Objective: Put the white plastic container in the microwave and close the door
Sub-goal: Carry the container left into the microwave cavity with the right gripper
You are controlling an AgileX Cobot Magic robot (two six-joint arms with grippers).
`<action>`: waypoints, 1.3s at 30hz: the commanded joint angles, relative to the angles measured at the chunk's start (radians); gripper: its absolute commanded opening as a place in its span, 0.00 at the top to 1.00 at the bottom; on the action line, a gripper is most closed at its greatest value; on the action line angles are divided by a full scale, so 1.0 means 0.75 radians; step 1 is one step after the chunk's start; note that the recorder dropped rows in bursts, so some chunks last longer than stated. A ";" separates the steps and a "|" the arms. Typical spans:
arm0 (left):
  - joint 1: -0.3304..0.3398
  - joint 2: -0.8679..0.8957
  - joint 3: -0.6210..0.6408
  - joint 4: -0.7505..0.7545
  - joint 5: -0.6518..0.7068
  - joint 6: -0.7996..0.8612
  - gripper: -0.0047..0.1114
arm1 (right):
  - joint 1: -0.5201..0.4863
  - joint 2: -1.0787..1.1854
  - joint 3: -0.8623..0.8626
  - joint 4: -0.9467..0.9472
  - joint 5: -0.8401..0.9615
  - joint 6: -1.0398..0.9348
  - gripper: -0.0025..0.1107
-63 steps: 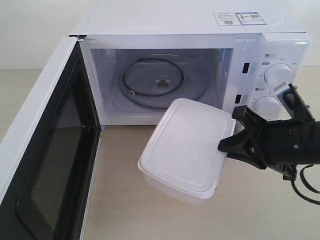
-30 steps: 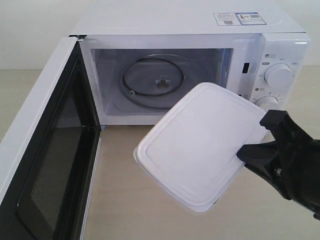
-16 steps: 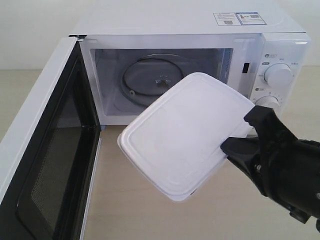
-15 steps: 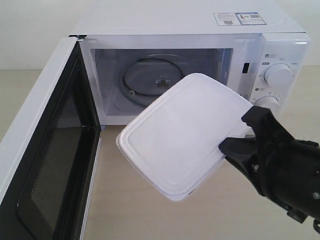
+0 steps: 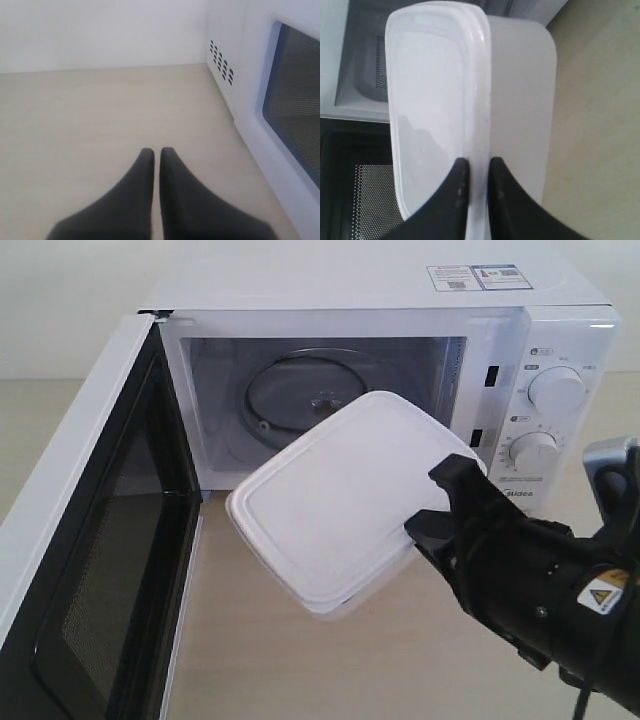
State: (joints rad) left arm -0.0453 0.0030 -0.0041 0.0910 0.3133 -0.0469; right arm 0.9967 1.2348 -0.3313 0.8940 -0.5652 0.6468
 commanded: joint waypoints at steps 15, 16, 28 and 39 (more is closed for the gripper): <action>0.004 -0.004 0.006 0.003 0.002 -0.012 0.92 | -0.107 0.433 -0.219 -0.236 -0.233 0.426 0.98; 0.004 -0.004 0.006 0.003 0.002 -0.012 0.92 | -0.122 0.464 -0.242 -0.249 -0.232 0.424 0.98; 0.004 -0.004 0.006 0.003 0.002 -0.012 0.92 | -0.314 0.715 -0.552 -0.424 -0.129 0.493 0.98; 0.004 -0.004 0.006 0.003 0.002 -0.012 0.92 | -0.394 0.872 -0.739 -0.469 -0.102 0.575 0.98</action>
State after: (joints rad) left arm -0.0453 0.0030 -0.0041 0.0910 0.3133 -0.0469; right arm 0.7209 1.8726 -0.8477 0.5668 -0.6258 1.0692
